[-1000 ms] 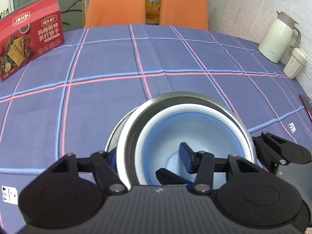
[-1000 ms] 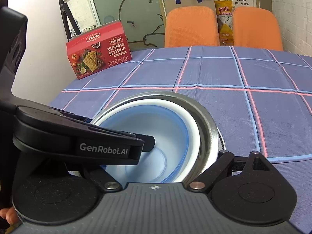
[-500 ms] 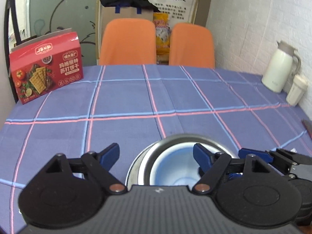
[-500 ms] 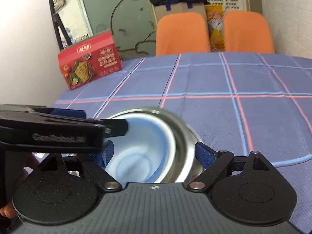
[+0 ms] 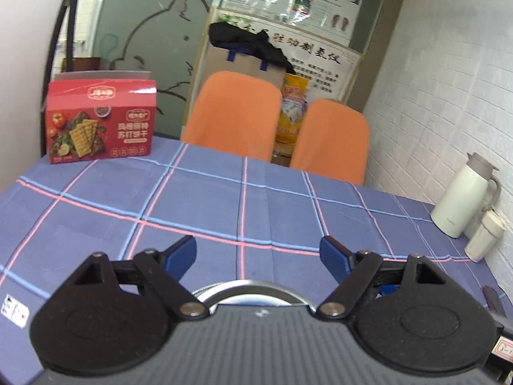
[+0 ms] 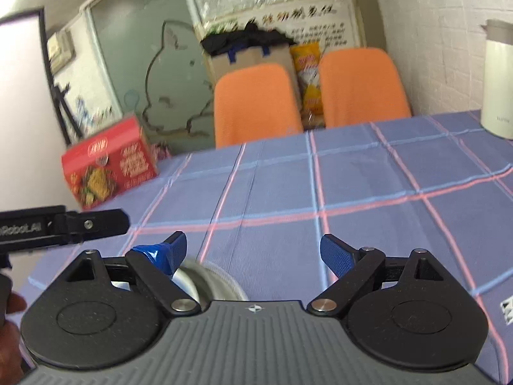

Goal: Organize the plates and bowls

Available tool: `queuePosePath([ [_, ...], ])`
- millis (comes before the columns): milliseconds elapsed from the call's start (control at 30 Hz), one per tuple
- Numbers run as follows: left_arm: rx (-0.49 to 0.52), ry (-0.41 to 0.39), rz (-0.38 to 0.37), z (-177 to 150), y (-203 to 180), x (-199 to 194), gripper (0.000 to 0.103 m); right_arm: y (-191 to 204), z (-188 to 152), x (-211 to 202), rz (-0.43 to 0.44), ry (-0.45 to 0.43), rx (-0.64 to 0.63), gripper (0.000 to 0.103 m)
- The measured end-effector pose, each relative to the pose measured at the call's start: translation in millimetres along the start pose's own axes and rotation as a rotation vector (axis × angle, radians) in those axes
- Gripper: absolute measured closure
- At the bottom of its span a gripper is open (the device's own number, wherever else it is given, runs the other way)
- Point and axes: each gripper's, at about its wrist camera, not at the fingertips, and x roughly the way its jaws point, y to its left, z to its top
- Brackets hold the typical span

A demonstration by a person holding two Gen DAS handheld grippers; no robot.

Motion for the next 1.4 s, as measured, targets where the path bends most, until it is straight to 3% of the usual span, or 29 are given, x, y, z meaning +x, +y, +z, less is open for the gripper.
queuePosePath([
  [67, 0.052, 0.036, 0.007, -11.2, -7.2, 1.0, 0.022, -7.9, -2.8, -3.9, -0.032, -0.031, 0.038, 0.025],
  [233, 0.075, 0.070, 0.030, -35.8, -13.4, -5.4, 0.022, -17.7, -26.5, -14.5, -0.040, 0.030, 0.062, 0.025],
  [667, 0.162, -0.020, 0.087, -100.8, -15.3, -78.2, 0.022, -12.8, -69.8, -74.2, -0.095, -0.011, 0.019, 0.024],
  [967, 0.247, 0.035, 0.066, -154.1, -13.8, -103.3, 0.022, -17.2, -118.0, -105.9, -0.172, 0.063, -0.010, 0.024],
  [1233, 0.259, 0.016, 0.009, -167.4, -10.6, -129.8, 0.022, -5.6, -134.0, -129.1, -0.161, 0.042, -0.036, 0.024],
  [1400, 0.265, -0.033, 0.054, -169.7, -8.2, -142.3, 0.022, 2.7, -137.1, -139.4, -0.164, 0.012, -0.067, 0.024],
])
